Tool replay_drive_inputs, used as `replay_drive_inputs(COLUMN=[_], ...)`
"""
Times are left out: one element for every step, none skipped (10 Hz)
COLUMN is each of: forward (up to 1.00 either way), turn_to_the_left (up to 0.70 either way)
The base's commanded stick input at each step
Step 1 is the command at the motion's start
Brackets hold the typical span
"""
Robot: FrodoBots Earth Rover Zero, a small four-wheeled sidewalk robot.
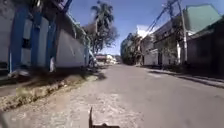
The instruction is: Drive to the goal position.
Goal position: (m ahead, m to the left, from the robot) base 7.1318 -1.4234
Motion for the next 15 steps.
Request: replay_drive_inputs(forward=[0.7,0.7,0.7,0.7,0.7,0.7,0.7,0.7,0.7,0.7,0.7,0.7,0.7,0.7,0.7], turn_to_the_left=[-0.03,-0.03,-0.03,-0.03,-0.03,-0.03,-0.03,-0.03,-0.03,-0.03,-0.03,-0.03,-0.03,-0.03,-0.03])
